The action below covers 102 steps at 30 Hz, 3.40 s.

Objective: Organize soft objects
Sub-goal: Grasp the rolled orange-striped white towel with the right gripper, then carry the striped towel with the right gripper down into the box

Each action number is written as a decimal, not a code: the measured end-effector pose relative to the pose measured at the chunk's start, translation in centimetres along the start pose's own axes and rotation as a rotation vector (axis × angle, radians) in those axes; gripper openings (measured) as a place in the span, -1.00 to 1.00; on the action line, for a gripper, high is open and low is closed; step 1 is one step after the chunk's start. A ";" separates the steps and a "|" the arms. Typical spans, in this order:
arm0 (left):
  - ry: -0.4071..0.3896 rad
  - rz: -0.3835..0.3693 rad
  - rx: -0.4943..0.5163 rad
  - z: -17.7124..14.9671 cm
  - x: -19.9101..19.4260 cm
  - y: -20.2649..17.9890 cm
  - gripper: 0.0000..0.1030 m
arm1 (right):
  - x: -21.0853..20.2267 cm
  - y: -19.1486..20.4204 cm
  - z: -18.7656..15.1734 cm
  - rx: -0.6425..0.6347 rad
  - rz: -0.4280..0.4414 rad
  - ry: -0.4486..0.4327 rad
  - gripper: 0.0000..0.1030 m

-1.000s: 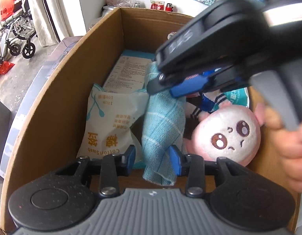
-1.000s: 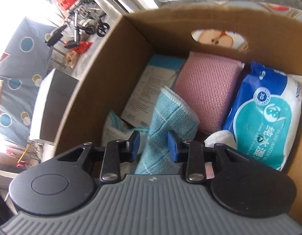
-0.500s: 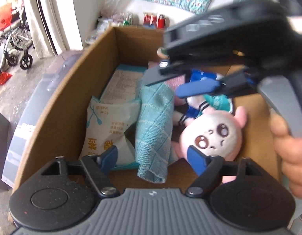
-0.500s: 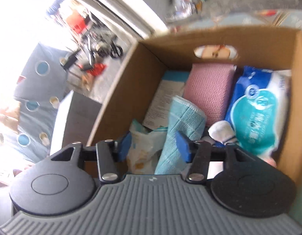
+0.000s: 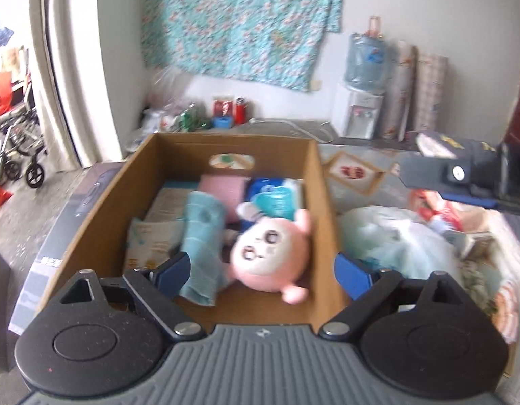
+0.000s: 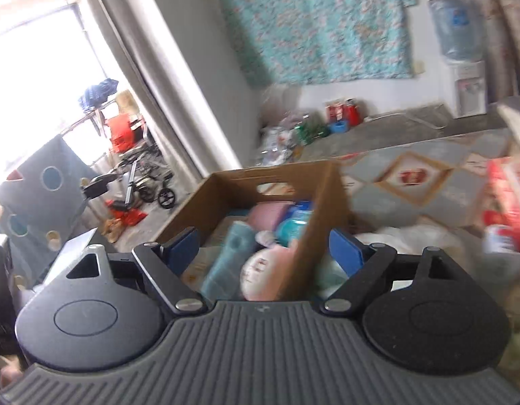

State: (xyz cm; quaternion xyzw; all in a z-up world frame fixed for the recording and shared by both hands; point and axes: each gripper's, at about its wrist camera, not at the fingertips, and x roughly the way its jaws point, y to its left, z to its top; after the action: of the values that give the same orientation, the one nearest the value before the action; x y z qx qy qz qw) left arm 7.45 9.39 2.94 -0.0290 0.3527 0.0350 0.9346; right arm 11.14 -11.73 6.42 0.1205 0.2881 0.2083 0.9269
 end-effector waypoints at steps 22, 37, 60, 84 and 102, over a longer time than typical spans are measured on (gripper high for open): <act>-0.027 -0.453 0.253 -9.2 1.0 -22.4 0.80 | -19.4 -20.2 -13.0 0.262 -0.419 -0.036 0.61; 0.093 -0.557 0.404 -12.8 9.0 -30.3 0.35 | -11.7 -27.5 -13.0 0.436 -0.374 0.112 0.17; 0.094 -0.576 0.456 -13.5 7.9 -30.0 -0.25 | -11.3 -26.8 -13.3 0.486 -0.316 0.061 -0.12; -0.189 -0.161 0.154 -7.2 -3.8 -8.3 -0.24 | -2.6 -1.8 -2.2 0.075 0.239 0.118 -0.12; -0.004 0.070 -0.256 -6.0 -1.6 10.1 0.00 | 23.0 13.3 -4.2 0.179 0.382 0.636 -0.12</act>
State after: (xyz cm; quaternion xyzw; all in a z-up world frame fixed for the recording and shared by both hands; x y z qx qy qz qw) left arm 1.45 18.94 -0.80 -0.1355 0.3442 0.1121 0.9223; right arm 21.61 10.93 -3.54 0.1818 0.5507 0.3786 0.7213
